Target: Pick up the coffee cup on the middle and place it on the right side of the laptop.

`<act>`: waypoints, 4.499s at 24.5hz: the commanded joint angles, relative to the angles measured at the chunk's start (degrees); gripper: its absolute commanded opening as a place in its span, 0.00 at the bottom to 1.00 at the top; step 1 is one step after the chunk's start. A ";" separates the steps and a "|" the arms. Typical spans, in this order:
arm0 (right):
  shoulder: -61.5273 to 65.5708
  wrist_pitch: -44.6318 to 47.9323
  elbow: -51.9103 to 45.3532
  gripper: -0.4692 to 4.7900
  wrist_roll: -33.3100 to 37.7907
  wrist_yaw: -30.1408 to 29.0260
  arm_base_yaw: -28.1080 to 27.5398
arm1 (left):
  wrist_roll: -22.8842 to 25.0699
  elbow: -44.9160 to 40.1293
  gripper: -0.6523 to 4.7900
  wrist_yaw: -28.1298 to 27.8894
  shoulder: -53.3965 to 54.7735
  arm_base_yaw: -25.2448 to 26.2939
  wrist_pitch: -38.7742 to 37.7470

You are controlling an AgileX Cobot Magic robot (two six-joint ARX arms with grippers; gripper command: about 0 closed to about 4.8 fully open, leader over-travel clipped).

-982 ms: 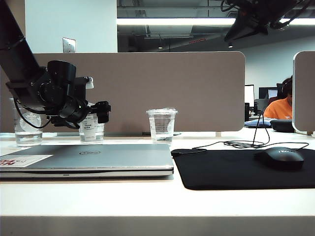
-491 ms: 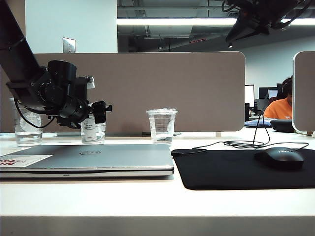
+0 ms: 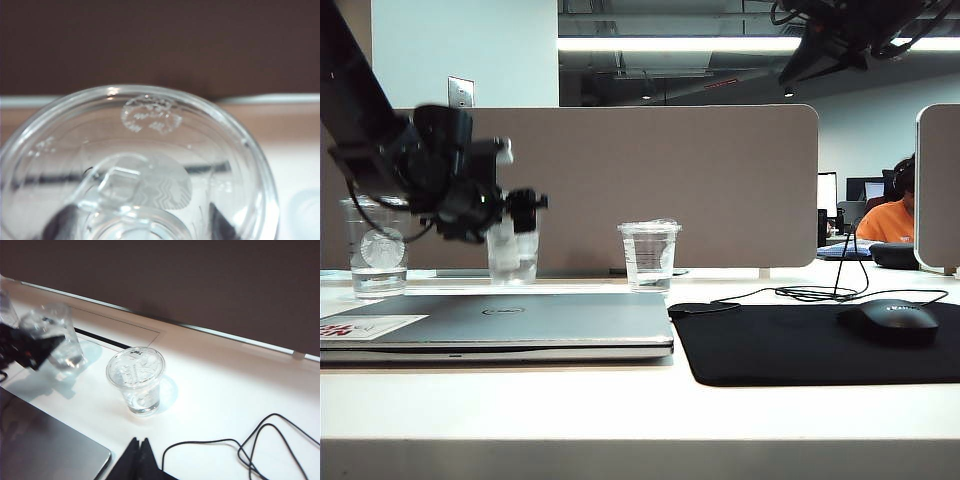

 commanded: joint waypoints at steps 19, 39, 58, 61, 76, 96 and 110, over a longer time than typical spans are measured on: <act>-8.70 -0.63 0.42 0.08 -0.81 0.33 -3.56 | -5.11 0.50 0.69 43.63 -23.85 -8.85 -18.67; -16.90 -8.83 0.39 0.08 -6.43 5.99 -3.65 | 6.14 -12.55 0.70 23.26 -14.91 -27.61 -15.10; -17.09 -10.67 0.39 0.08 -6.67 8.07 -3.63 | 3.69 -12.55 1.00 12.07 -11.32 -30.91 -10.29; -17.09 -10.69 0.39 0.08 -6.64 8.07 -3.63 | 3.19 -12.55 1.00 12.52 -11.56 -30.91 -11.65; -17.46 -11.13 0.39 0.08 -6.62 8.07 -3.52 | 1.01 -12.52 1.00 13.31 -15.87 -30.95 -28.22; -26.62 -20.06 0.37 0.08 -6.43 8.04 -2.73 | 1.29 -8.61 0.13 10.16 -39.08 -30.84 -64.74; -37.64 -46.07 -1.38 0.08 -2.91 6.97 -0.15 | 3.21 -16.48 0.11 -1.88 -66.10 -30.86 -68.30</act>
